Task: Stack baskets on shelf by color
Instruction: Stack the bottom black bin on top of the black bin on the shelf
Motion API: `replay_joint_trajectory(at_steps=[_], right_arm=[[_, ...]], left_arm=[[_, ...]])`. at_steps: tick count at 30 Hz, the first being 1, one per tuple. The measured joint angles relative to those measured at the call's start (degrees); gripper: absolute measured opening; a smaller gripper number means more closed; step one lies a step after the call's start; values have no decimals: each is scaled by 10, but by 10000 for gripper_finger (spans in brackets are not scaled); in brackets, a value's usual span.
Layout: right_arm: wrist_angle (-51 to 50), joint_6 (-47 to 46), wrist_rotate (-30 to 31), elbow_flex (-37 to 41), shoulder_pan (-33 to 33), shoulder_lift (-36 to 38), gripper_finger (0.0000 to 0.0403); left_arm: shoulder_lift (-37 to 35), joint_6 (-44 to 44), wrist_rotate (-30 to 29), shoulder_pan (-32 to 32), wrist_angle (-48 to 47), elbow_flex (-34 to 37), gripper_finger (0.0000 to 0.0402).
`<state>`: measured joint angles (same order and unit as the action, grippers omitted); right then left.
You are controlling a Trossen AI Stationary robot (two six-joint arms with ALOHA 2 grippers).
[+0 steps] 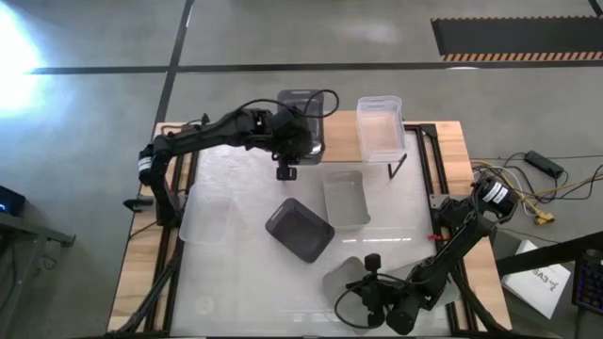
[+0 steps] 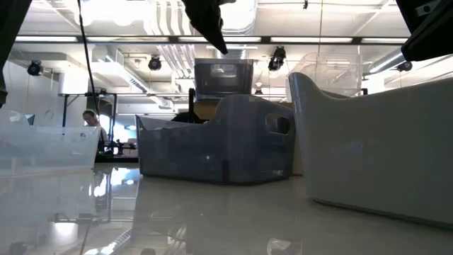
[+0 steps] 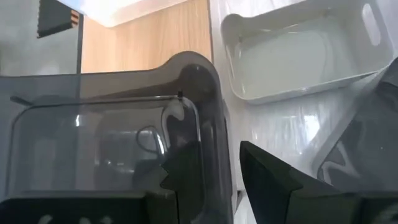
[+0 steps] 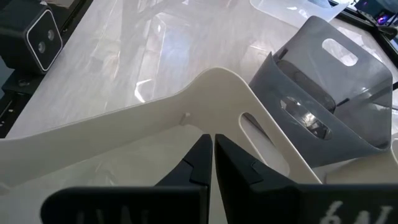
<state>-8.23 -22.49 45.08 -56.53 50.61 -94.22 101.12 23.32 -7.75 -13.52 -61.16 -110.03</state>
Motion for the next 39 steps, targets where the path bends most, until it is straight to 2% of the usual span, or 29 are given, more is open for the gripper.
replay_joint_trajectory(at_steps=[6, 14, 22, 29, 39], right_arm=[[0, 0, 0, 0, 0, 0, 11], [0, 0, 0, 0, 0, 0, 11], [0, 0, 0, -1, 0, 0, 11], [-1, 1, 0, -1, 0, 0, 11], [-4, 0, 0, -1, 0, 0, 11]], left_arm=[[0, 0, 2, 0, 28, 17, 102], [0, -1, 26, 0, 30, 27, 60], [0, 1, 21, 0, 36, 53, 54], [-2, 15, 15, 0, 35, 40, 4], [-27, 14, 12, 0, 36, 25, 0]])
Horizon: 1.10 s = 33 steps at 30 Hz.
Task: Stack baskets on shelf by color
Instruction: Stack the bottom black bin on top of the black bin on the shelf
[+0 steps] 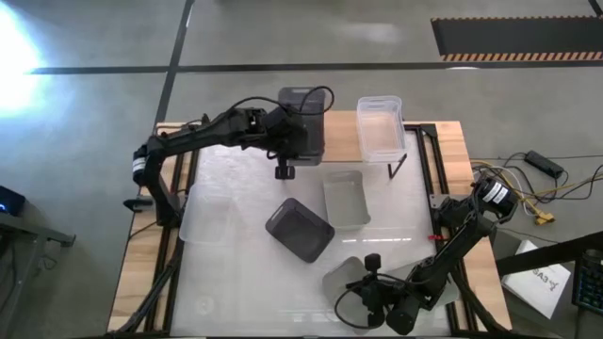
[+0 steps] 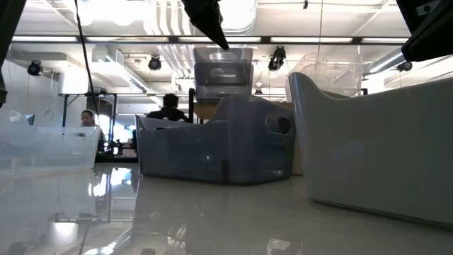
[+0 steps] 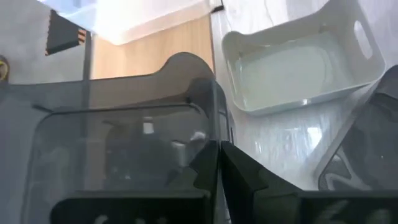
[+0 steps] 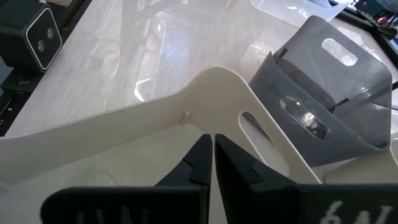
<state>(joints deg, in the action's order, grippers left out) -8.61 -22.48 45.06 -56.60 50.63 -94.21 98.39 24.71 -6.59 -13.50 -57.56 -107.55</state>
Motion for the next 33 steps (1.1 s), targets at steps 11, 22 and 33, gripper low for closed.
replay_joint_trajectory(at_steps=[11, 22, 33], right_arm=[[-1, 1, 0, 0, 0, 0, 11], [0, 0, 0, 0, 0, 0, 11], [-1, 0, 0, 0, 1, 0, 11]], left_arm=[[-52, -31, -14, 12, 0, -7, 0], [-28, -25, -62, 13, 44, 45, 0], [-18, -27, -84, 16, 41, 57, 62]])
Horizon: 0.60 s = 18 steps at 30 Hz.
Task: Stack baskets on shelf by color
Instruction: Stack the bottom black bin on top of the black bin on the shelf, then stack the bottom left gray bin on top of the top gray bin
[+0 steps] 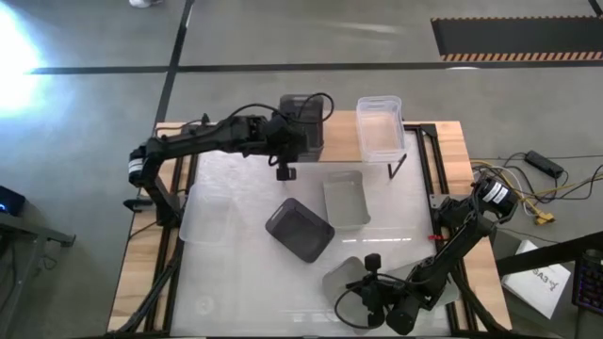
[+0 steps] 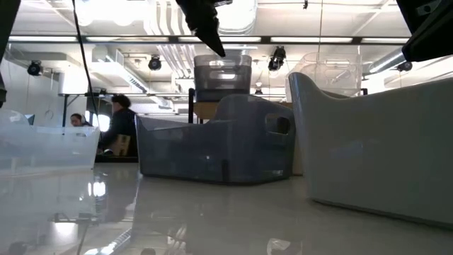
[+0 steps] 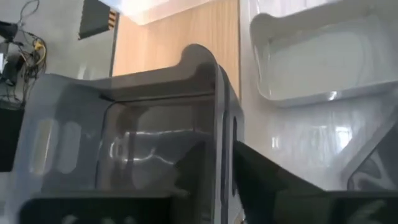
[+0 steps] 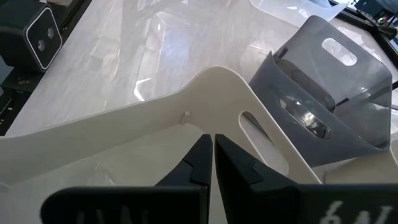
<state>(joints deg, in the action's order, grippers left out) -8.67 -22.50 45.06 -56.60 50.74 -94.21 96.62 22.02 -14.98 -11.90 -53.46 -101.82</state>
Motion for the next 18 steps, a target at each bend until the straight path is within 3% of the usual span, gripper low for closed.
replay_joint_trajectory(at_steps=[6, 11, 18], right_arm=[[0, 0, 0, 0, 0, 0, 11], [-1, 0, 40, -1, 13, 5, 11], [-27, -9, 161, -13, 68, 38, 11]], left_arm=[[-24, -33, -8, 9, -27, -28, 140], [-66, -132, -10, 56, -94, -25, 154], [-133, -268, -150, 220, -103, 111, 137]])
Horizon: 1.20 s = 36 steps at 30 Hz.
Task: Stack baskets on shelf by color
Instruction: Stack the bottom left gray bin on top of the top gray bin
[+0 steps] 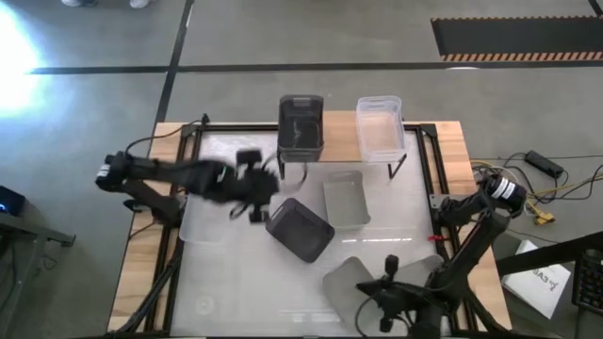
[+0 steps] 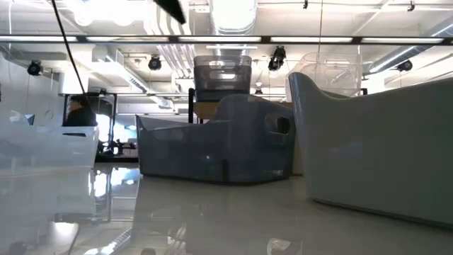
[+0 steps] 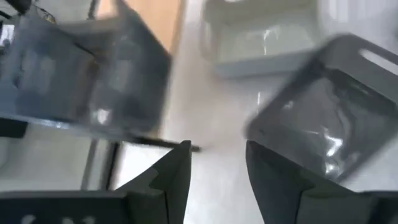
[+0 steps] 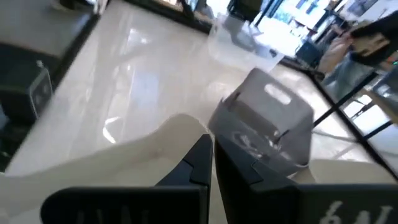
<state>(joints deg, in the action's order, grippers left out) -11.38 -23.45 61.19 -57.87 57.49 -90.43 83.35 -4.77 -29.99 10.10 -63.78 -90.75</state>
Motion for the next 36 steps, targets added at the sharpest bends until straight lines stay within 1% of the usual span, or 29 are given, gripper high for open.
replay_joint_trajectory(at_steps=[2, 4, 8, 10, 12, 15, 19, 21, 23, 26, 28, 30, 34, 36], right_arm=[[-1, -21, 2, 0, 6, 14, 11], [-5, -46, -7, 0, 6, 29, 11], [-4, -56, -70, 0, -22, 51, 11], [-4, -39, -105, 0, -42, 57, 11], [-2, -20, -136, 0, -63, 60, 11], [3, 14, -165, 0, -98, 58, 11], [7, 76, -235, -1, -165, 51, 15], [-30, 90, -250, -21, -191, 52, 23], [-104, 87, -255, -58, -212, 56, 37], [-258, 56, -259, -126, -247, 55, 68], [-346, 28, -278, -161, -270, 51, 93], [-395, 20, -309, -175, -289, 51, 119], [-418, 78, -393, -157, -307, 56, 158], [-371, 95, -406, -137, -307, 56, 168]], left_arm=[[-21, -57, -27, 57, 15, 56, 130], [-37, -116, -36, 115, 49, 114, 125], [-54, -227, -42, 230, 136, 220, 120], [-55, -266, -51, 284, 157, 254, 120], [-55, -315, -51, 327, 157, 276, 120], [-55, -386, -53, 372, 157, 298, 120], [-55, -448, -64, 397, 166, 319, 120], [-55, -459, -74, 398, 175, 330, 120], [-54, -459, -82, 398, 192, 341, 120], [-53, -457, -98, 397, 224, 360, 120], [-53, -455, -113, 396, 252, 378, 120], [-53, -455, -123, 396, 271, 394, 120], [-53, -455, -127, 396, 335, 431, 120], [-50, -455, -127, 396, 372, 448, 120]])
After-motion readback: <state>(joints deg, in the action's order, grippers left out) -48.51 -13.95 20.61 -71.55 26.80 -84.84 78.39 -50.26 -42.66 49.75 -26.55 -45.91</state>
